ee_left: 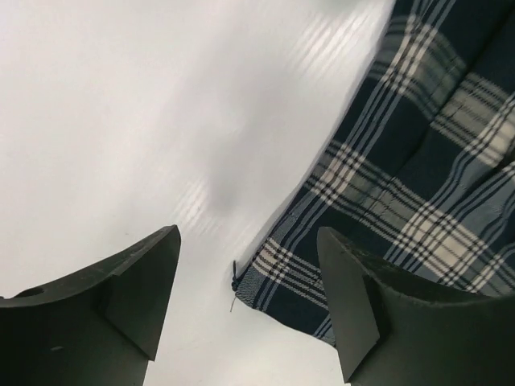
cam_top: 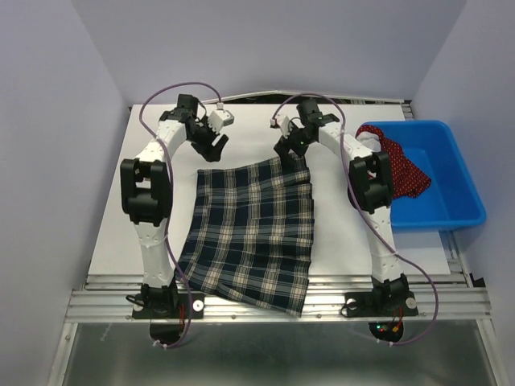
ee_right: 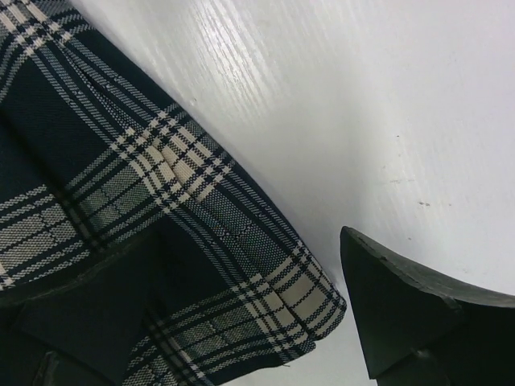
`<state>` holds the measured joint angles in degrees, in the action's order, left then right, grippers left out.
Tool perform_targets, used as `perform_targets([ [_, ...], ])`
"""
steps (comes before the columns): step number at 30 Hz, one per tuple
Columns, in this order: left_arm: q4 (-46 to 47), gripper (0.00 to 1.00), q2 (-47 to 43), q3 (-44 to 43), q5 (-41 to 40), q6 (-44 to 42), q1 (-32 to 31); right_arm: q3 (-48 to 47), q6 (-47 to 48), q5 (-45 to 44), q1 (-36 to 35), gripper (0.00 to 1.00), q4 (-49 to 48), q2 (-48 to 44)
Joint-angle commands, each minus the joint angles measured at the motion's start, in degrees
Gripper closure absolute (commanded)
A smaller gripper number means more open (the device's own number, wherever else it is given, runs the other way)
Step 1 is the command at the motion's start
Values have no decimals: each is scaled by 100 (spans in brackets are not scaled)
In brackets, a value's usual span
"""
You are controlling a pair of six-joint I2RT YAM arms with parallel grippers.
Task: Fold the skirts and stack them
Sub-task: Fold the skirt
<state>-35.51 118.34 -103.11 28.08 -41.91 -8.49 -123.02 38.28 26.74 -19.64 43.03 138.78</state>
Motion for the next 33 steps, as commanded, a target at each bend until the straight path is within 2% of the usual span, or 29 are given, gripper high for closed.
perform_targets([
  [1,-615,21,303,-139,-109,-449,23,-161,425,-3,-31,2,-286,-114],
  [3,-616,21,391,-61,-162,-511,32,84,531,6,-31,6,-303,-114],
  [6,-580,25,514,27,-276,-581,40,313,759,-46,-31,19,-199,-80],
  [7,-598,28,540,54,-311,-625,49,357,829,-55,-31,27,-155,-62],
  [8,-598,30,567,89,-338,-625,41,410,856,-72,-31,27,-119,-70],
  [9,-606,32,584,168,-399,-660,49,524,856,-125,-31,36,-128,-70],
  [10,-563,34,593,212,-460,-660,49,577,952,-151,-31,40,-145,-88],
  [13,-510,46,628,300,-531,-669,67,604,753,-344,-31,65,-311,-71],
  [14,-492,53,646,309,-531,-652,76,578,681,-467,-31,80,-434,-10],
  [17,-597,67,716,169,-400,-652,67,297,462,-985,-31,99,-900,149],
  [19,-737,77,848,-77,-294,-652,76,86,382,-1320,-31,99,-1217,342],
  [21,-773,100,1014,-436,-250,-530,93,-203,251,-1652,-31,99,-1680,491],
  [26,-98,100,1217,-1087,-390,252,225,-801,48,-2418,-31,99,-3017,790],
  [27,60,100,1226,-1280,-478,375,277,-1168,13,-2637,21,99,-3367,860],
  [30,447,100,1182,-1562,-671,648,339,-1784,30,-2919,74,99,-3913,1054],
  [33,781,100,902,-1634,-821,702,383,-1866,135,-2903,74,99,-4319,836],
])
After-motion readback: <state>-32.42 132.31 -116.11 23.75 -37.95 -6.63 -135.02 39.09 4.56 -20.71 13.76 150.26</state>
